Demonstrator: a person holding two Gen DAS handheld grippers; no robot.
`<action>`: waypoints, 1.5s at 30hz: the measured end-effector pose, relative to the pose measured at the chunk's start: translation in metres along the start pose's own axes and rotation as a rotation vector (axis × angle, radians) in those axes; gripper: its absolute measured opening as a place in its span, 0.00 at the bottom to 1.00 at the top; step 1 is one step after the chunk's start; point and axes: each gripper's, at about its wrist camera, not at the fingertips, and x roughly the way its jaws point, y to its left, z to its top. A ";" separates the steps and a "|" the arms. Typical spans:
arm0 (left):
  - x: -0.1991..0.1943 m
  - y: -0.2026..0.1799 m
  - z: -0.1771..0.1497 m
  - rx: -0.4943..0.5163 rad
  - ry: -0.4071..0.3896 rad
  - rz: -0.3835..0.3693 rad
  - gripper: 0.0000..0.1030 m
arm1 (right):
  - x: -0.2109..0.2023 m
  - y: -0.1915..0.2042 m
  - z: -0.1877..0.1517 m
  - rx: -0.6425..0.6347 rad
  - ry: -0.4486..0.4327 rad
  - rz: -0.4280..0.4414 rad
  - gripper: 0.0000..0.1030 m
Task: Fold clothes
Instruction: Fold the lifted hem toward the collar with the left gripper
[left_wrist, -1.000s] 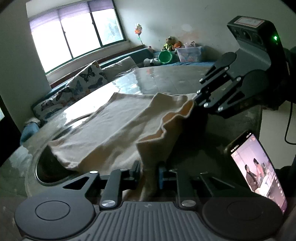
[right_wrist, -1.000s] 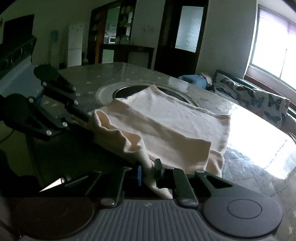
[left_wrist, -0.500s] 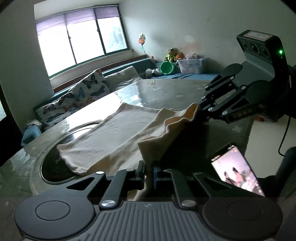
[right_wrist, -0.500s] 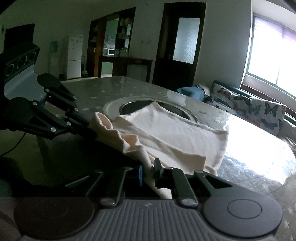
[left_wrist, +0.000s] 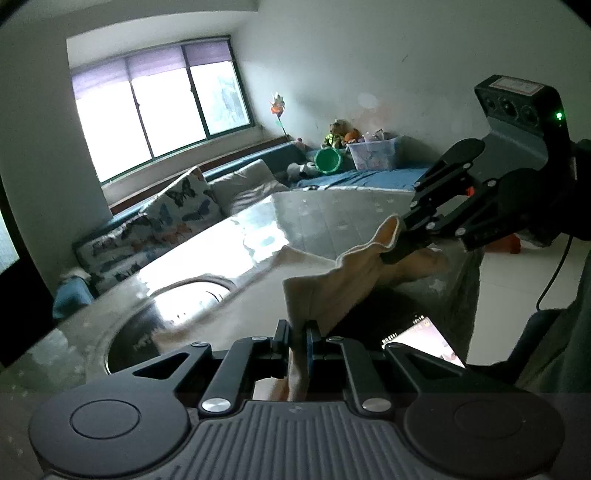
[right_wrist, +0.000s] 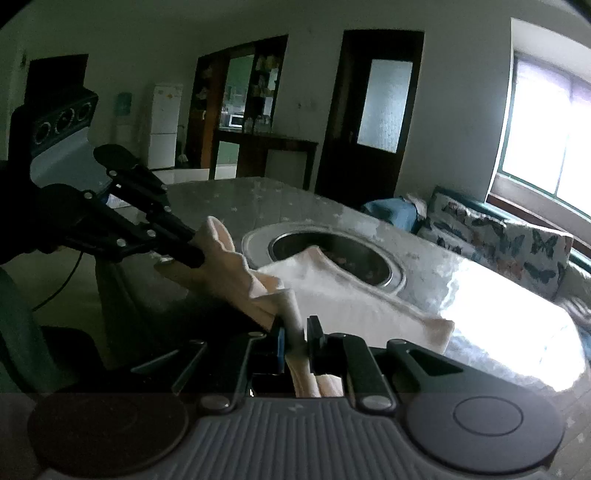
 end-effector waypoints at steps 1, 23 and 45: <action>-0.001 0.001 0.002 0.002 -0.005 0.003 0.10 | 0.000 -0.001 0.003 -0.003 -0.005 -0.003 0.10; 0.126 0.102 0.035 -0.006 0.052 0.117 0.10 | 0.145 -0.116 0.063 0.057 0.083 -0.039 0.11; 0.143 0.157 -0.007 -0.299 0.151 0.214 0.39 | 0.158 -0.168 -0.036 0.472 0.148 -0.158 0.30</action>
